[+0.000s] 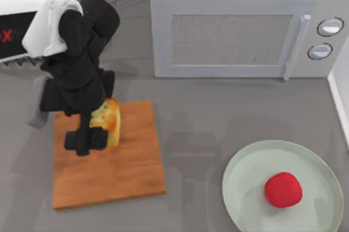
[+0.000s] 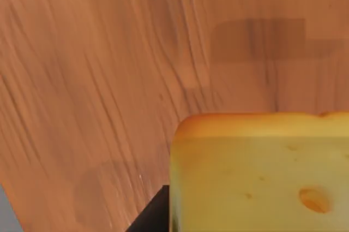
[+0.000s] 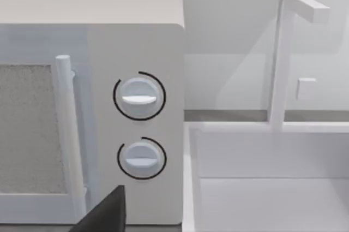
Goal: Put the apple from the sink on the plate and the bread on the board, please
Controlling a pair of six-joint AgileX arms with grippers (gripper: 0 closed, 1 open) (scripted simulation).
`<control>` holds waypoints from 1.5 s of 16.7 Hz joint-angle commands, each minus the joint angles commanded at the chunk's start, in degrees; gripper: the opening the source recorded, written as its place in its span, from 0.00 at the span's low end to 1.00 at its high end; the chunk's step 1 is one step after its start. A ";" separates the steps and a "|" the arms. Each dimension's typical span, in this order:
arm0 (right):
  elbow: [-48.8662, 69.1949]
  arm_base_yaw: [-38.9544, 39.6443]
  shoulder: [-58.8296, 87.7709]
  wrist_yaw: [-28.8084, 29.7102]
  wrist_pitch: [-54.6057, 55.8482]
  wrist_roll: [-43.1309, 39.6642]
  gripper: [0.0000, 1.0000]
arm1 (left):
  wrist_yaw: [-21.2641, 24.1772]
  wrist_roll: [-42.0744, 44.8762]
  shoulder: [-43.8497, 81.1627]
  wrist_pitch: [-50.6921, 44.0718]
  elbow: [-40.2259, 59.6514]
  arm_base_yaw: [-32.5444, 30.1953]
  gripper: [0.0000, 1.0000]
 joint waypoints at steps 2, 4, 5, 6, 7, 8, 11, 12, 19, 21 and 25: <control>0.00 0.00 0.00 0.00 0.00 0.00 1.00 | 0.03 -0.10 0.67 1.93 -1.08 -0.13 0.00; 0.00 0.00 0.00 0.00 0.00 0.00 1.00 | 0.03 -0.19 1.43 3.52 -2.13 -0.23 0.00; 0.00 0.00 0.00 0.00 0.00 0.00 1.00 | 0.03 -0.23 1.84 4.10 -2.61 -0.25 0.00; 0.00 0.00 0.00 0.00 0.00 0.00 1.00 | 0.02 -0.26 2.25 4.49 -3.03 -0.27 0.00; 0.00 0.00 0.00 0.00 0.00 0.00 1.00 | 0.01 -0.27 2.59 4.65 -3.34 -0.28 0.00; 0.00 0.00 0.00 0.00 0.00 0.00 1.00 | 0.01 -0.27 2.60 4.66 -3.35 -0.28 0.00; 0.00 0.00 0.00 0.00 0.00 0.00 1.00 | 0.01 -0.27 2.60 4.66 -3.35 -0.28 0.00; 0.00 0.00 0.00 0.00 0.00 0.00 1.00 | 0.01 -0.27 2.60 4.66 -3.35 -0.28 0.08; 0.00 0.00 0.00 0.00 0.00 0.00 1.00 | 0.01 -0.27 2.60 4.66 -3.35 -0.28 0.60; 0.00 0.00 0.00 0.00 0.00 0.00 1.00 | 0.01 -0.27 2.60 4.66 -3.35 -0.28 0.75; 0.00 0.00 0.00 0.00 0.00 0.00 1.00 | 0.01 -0.27 2.60 4.66 -3.35 -0.28 1.00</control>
